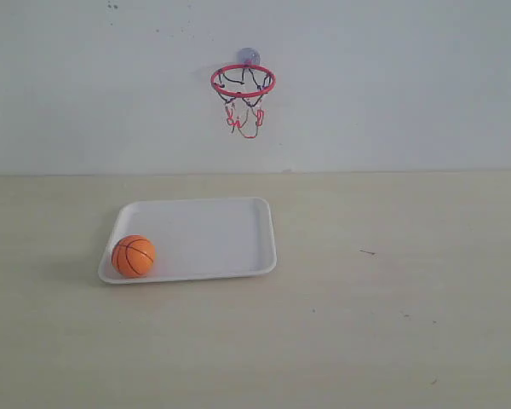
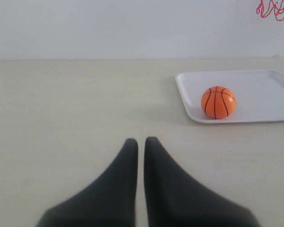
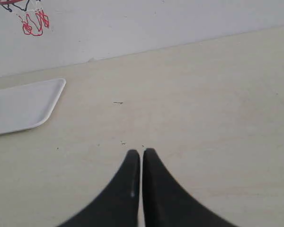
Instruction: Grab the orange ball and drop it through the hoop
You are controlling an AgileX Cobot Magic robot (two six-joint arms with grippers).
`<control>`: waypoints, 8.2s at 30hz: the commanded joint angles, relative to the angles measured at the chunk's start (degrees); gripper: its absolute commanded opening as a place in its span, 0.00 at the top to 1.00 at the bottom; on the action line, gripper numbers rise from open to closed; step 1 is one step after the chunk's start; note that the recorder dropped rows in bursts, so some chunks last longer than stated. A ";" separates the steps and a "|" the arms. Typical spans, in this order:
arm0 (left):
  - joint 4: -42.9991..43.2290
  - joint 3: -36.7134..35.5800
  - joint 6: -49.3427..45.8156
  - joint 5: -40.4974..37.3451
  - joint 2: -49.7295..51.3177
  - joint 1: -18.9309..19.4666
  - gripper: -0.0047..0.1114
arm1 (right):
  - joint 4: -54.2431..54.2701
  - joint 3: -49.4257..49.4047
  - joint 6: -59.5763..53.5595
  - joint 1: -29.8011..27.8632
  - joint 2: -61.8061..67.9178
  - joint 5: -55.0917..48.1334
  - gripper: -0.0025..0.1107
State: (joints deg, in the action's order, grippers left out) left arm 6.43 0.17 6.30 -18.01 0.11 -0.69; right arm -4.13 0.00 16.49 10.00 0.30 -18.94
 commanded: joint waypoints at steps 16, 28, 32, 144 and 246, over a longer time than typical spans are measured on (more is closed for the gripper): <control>5.47 -0.17 -2.18 0.23 -0.11 -0.53 0.92 | -0.47 0.00 -0.32 -0.26 -0.30 0.47 0.97; 4.39 -0.17 -2.11 0.77 -0.11 -0.53 0.92 | -0.47 0.00 -0.32 -0.26 -0.30 0.47 0.97; 1.49 3.25 1.70 3.56 -0.11 -0.53 0.92 | -0.47 0.00 -0.32 -0.26 -0.30 0.47 0.97; -22.90 84.65 -33.30 -22.30 121.69 -11.33 0.92 | -0.47 0.00 -0.24 -0.26 -0.30 0.47 0.97; -63.74 131.41 -60.20 -20.36 135.74 -9.79 0.52 | -0.47 0.00 -0.13 -0.26 -0.30 0.47 0.97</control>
State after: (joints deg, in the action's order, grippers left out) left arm -67.00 131.13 -64.51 -34.55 137.24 -12.26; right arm -4.13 0.00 16.49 10.00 0.30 -18.94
